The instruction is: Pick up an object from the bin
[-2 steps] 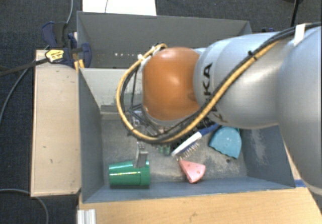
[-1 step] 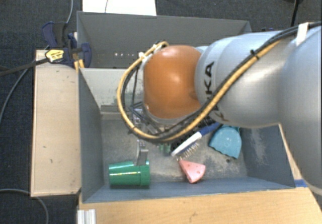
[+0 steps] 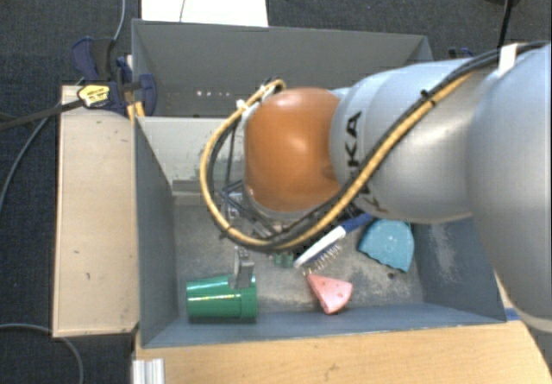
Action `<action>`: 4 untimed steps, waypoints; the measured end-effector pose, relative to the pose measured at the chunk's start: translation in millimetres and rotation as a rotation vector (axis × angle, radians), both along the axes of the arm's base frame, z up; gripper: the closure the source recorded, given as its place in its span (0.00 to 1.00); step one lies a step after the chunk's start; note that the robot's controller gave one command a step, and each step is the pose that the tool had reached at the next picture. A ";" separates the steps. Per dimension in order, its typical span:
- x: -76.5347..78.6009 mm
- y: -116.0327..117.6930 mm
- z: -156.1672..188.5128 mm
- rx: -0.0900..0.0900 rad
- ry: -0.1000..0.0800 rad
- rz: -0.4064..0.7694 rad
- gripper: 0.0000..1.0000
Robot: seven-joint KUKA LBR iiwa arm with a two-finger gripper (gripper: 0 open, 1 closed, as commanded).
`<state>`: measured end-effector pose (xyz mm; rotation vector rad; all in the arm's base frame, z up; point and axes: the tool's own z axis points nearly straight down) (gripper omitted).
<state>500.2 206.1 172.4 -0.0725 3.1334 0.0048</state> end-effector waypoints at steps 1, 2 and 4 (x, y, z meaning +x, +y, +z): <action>-13.8 -1.2 -62.7 -0.001 0.001 0.304 0.00; -14.0 6.6 -86.1 -0.001 0.005 0.357 0.00; -12.2 5.9 -94.1 0.006 -0.011 0.765 1.00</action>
Offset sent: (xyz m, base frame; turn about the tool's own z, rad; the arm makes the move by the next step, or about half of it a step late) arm -0.0136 0.0104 -0.1024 -0.2670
